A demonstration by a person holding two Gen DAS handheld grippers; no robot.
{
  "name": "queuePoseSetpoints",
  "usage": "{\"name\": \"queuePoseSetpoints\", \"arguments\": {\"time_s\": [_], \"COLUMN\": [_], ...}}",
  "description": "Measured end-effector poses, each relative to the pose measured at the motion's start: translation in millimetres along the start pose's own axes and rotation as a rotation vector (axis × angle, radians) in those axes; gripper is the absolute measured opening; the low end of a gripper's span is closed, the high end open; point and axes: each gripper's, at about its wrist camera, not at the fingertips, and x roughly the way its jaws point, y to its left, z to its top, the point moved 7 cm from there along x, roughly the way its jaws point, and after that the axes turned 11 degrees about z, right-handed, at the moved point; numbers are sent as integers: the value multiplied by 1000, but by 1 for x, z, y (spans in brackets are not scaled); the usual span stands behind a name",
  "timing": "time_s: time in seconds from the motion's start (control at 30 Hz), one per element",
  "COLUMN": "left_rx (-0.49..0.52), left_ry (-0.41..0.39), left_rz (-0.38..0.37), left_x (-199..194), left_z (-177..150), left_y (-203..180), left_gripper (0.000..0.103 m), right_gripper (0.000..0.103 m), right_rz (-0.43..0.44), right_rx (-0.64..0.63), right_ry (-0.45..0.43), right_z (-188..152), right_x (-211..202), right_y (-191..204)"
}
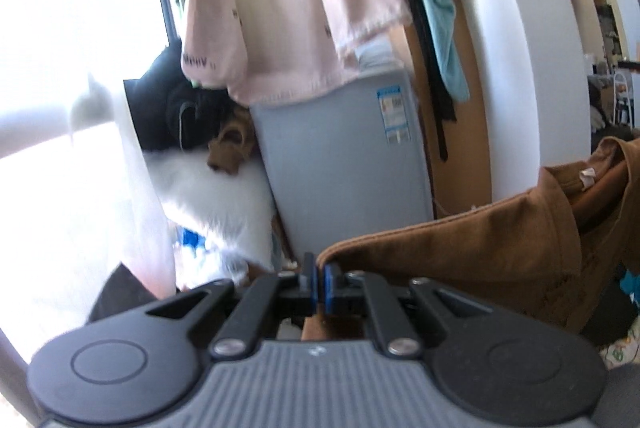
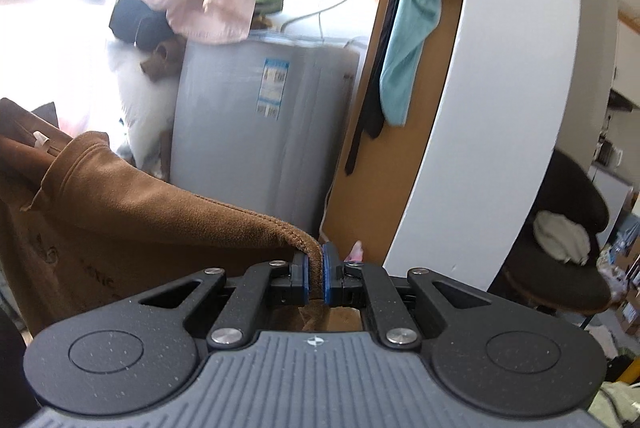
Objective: Fold clothes
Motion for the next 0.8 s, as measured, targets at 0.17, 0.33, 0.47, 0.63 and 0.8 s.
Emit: {"name": "queuePoseSetpoints", "arguments": {"time_s": [0.17, 0.33, 0.47, 0.63, 0.8], "left_rx": [-15, -28, -38, -38, -23], "left_ry": [-77, -133, -152, -131, -69], "left_rz": [10, 12, 14, 14, 7], "left_x": [-23, -44, -56, -56, -40], "left_z": [28, 43, 47, 41, 18], "left_y": [8, 15, 18, 16, 3], "left_gripper": [4, 4, 4, 4, 4], "right_gripper": [5, 5, 5, 5, 5], "right_rz": [-25, -46, -53, -44, -26], "right_rx": [-17, -28, -34, -34, -13], "right_ry": [-50, -90, -109, -108, -71], "right_z": [21, 35, 42, 41, 25], "right_x": [-30, -61, -79, -86, -71], "right_y": [0, 2, 6, 5, 0]}}
